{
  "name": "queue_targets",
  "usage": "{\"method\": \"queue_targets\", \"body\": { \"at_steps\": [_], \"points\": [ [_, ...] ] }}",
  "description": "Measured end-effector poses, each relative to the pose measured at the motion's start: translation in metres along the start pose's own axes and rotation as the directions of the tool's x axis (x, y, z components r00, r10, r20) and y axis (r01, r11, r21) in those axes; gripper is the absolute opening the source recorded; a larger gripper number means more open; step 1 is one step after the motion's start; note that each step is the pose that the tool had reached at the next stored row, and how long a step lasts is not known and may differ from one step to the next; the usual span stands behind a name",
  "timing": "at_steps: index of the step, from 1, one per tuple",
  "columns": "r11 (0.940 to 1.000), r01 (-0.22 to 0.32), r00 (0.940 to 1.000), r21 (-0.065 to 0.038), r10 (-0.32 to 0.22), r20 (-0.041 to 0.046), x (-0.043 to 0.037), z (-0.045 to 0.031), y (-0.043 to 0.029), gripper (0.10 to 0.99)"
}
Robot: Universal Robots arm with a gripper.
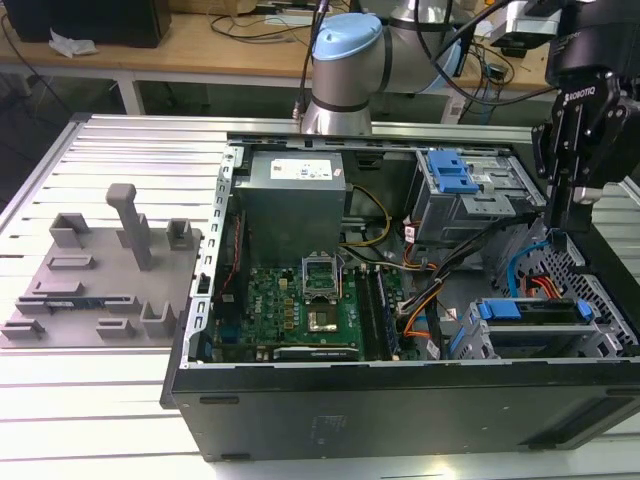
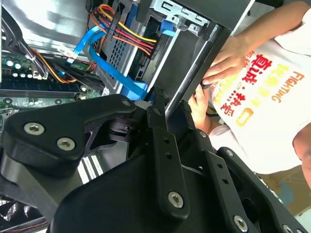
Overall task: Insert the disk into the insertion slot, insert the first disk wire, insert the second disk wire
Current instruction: 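Insert the second disk wire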
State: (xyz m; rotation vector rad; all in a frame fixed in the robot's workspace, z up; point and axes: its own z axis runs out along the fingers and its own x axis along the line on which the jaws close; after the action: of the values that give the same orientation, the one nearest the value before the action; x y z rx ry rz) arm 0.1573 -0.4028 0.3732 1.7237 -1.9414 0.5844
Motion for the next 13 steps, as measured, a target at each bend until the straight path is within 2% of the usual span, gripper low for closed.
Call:
{"method": "queue_targets", "body": {
  "at_steps": [9,13],
  "points": [
    [1.0,0.0,1.0,0.0,0.0,-0.0001,0.0014,0.0048,0.0038,0.302],
    [1.0,0.007,1.0,0.003,-0.007,-0.0002,0.0017,0.0065,0.0051,0.302]
  ]
}}
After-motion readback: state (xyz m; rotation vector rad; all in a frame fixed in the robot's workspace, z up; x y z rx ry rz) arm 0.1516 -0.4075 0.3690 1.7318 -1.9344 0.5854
